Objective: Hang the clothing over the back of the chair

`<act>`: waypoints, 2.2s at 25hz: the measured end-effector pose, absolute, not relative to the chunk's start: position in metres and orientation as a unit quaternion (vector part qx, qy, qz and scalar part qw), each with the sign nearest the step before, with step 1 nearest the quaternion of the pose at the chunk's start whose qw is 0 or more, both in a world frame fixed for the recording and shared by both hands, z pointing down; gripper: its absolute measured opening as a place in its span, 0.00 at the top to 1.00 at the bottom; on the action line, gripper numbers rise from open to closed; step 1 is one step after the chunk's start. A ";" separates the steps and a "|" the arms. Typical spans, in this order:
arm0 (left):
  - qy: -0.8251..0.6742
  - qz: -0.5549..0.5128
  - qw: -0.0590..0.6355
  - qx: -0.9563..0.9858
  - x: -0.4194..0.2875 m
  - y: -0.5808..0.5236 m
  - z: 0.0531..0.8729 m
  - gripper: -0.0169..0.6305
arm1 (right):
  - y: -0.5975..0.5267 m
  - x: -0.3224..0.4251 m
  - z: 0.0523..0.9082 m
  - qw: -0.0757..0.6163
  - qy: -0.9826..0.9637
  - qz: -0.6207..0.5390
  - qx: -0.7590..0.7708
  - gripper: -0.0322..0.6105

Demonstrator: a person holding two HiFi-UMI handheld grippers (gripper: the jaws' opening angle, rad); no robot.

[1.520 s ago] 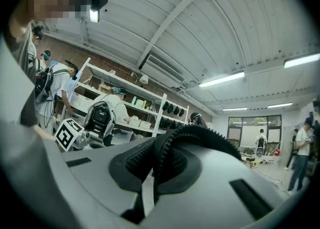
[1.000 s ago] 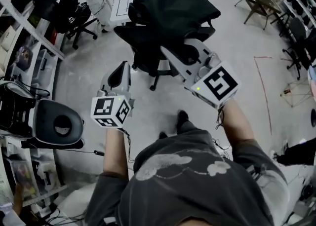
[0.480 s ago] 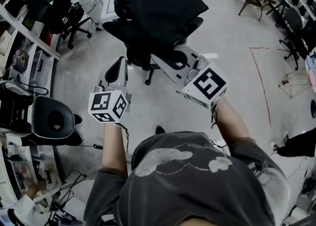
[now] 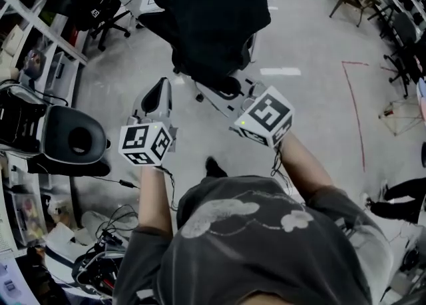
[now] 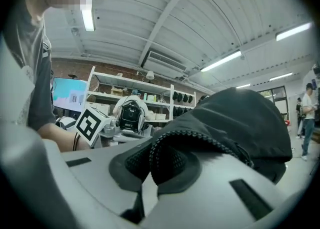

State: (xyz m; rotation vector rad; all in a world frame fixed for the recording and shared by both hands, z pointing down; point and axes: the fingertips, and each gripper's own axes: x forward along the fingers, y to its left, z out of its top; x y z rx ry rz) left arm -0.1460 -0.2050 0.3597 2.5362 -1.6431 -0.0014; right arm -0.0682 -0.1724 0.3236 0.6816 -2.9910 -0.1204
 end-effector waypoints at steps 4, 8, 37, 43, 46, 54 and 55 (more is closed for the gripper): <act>-0.556 0.002 0.060 0.829 -0.143 -0.181 0.361 0.97 | -0.156 -0.058 0.335 0.042 -0.973 -0.048 0.223 0.96; -0.557 0.005 0.062 0.828 -0.142 -0.160 0.365 0.97 | -0.152 -0.050 0.329 0.040 -0.956 -0.066 0.283 0.95; -0.535 0.013 0.080 0.841 -0.084 -0.063 0.377 0.97 | -0.093 0.046 0.423 0.023 -0.906 0.096 0.411 0.67; -0.531 0.015 0.080 0.843 -0.076 -0.045 0.373 0.97 | -0.079 0.064 0.411 0.011 -0.898 0.094 0.430 0.94; -0.531 0.017 0.078 0.844 -0.073 -0.042 0.373 0.97 | -0.076 0.069 0.406 0.006 -0.898 0.091 0.430 0.96; -0.531 0.021 0.082 0.843 -0.071 -0.027 0.380 0.97 | -0.061 0.073 0.411 0.021 -0.899 0.091 0.428 0.96; -0.531 0.021 0.083 0.843 -0.072 -0.025 0.381 0.97 | -0.059 0.074 0.412 0.021 -0.898 0.095 0.429 0.96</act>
